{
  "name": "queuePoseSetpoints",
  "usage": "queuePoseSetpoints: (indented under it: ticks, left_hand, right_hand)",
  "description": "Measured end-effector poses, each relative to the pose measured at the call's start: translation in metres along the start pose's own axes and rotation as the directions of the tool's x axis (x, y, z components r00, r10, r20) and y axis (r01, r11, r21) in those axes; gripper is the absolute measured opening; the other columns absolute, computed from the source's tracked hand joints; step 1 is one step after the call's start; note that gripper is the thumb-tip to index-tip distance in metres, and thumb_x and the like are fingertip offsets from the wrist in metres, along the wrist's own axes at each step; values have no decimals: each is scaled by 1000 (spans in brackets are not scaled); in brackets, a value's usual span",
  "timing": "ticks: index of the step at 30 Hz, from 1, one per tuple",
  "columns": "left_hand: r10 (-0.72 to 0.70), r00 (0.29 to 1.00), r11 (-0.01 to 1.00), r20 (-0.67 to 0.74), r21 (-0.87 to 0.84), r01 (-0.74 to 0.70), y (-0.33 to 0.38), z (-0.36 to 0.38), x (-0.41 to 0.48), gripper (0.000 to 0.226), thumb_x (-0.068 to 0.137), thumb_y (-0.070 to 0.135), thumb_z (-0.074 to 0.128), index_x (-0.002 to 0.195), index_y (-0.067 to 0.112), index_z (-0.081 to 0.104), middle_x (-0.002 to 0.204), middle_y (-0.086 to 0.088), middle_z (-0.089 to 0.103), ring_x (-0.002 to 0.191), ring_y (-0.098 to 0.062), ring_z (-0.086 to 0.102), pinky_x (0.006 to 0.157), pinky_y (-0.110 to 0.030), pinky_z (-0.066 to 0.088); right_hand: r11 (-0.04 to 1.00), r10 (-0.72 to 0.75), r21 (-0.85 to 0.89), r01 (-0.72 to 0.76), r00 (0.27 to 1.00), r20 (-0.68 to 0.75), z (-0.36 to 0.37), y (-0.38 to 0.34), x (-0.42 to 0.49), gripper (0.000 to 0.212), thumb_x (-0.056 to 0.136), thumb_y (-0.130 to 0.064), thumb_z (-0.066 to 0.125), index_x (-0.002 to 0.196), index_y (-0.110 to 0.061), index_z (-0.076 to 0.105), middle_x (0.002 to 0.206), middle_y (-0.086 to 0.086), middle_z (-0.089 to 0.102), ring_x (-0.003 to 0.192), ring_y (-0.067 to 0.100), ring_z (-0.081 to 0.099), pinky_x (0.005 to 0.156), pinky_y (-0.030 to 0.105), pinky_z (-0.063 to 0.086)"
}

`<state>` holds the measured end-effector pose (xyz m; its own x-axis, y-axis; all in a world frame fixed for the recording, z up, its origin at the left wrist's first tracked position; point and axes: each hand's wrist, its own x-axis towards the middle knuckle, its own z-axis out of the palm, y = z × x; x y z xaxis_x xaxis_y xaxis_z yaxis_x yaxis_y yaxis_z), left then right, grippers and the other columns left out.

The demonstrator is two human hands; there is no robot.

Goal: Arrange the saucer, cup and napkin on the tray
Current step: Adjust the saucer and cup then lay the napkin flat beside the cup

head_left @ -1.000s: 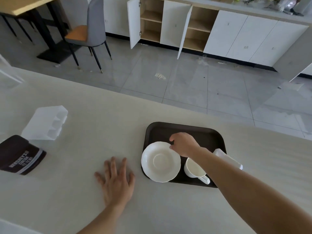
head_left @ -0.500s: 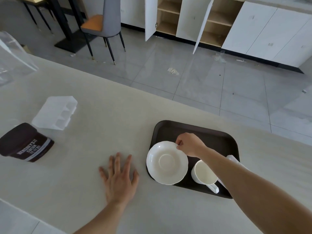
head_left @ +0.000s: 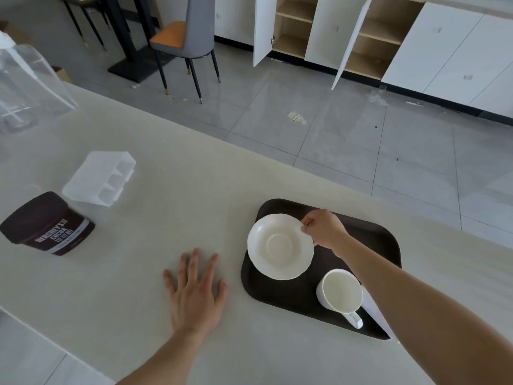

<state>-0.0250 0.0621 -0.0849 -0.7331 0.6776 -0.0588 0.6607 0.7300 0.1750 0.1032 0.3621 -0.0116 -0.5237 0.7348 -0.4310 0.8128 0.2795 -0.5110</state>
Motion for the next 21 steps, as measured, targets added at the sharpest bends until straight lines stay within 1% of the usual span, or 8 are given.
queuePoseSetpoints:
  ticks: [2, 7, 10, 12, 14, 16, 21]
  left_hand:
    - [4, 1000, 1000, -2, 0, -4, 0, 0, 0, 61, 86, 53, 36, 144, 38, 41, 156, -8, 35, 146, -30, 24, 117, -62, 9]
    - [-3, 1000, 1000, 5, 1, 3, 1, -1, 0, 60, 87, 52, 36, 145, 38, 39, 157, -7, 34, 147, -29, 22, 117, -62, 9]
    - [-1, 1000, 1000, 5, 2, 1, 0, 0, 0, 61, 86, 51, 37, 146, 38, 39, 157, -7, 34, 147, -29, 22, 117, -61, 8]
    - [-1, 1000, 1000, 2, 4, 1, -1, 0, 0, 60, 87, 51, 38, 146, 38, 38, 157, -7, 33, 147, -29, 22, 118, -61, 8]
    - [3, 1000, 1000, 6, 11, -3, -1, 1, 0, 60, 87, 51, 38, 146, 39, 36, 158, -7, 32, 148, -28, 20, 118, -60, 7]
    - [5, 1000, 1000, 10, 13, -6, -1, 1, 0, 60, 88, 51, 38, 147, 39, 36, 158, -7, 32, 148, -28, 19, 118, -60, 7]
    - [1, 1000, 1000, 13, 13, -1, -1, 0, -1, 60, 87, 51, 39, 146, 38, 37, 158, -7, 32, 148, -28, 19, 118, -61, 8]
  right_hand:
    - [998, 35, 57, -34, 999, -22, -1, 3, 3, 12, 91, -11, 62, 92, -13, 74, 86, 10, 75, 73, 28, 74, 78, 42, 62]
    - [975, 137, 185, -122, 988, -68, -1, 10, 7, 11, 88, -8, 61, 82, -13, 69, 80, 10, 75, 66, 27, 75, 75, 41, 63]
    - [958, 177, 242, -153, 981, -78, 0, 13, 8, 13, 89, -7, 62, 80, -14, 68, 81, 9, 75, 63, 26, 74, 70, 37, 63]
    - [941, 199, 294, -169, 977, -75, 2, 15, 8, 14, 89, -5, 63, 80, -14, 69, 83, 9, 74, 62, 26, 74, 71, 39, 64]
    - [923, 218, 339, -182, 973, -70, 3, 16, 9, 13, 89, -4, 63, 81, -12, 70, 82, 9, 74, 63, 26, 75, 74, 42, 64]
    - [906, 239, 375, -196, 968, -72, 4, 17, 9, 13, 89, -4, 63, 81, -11, 70, 83, 8, 74, 64, 25, 75, 74, 42, 64]
    - [848, 283, 480, -224, 958, -53, 3, 20, 5, 10, 89, -2, 66, 82, -8, 69, 88, 10, 74, 69, 23, 75, 62, 34, 64]
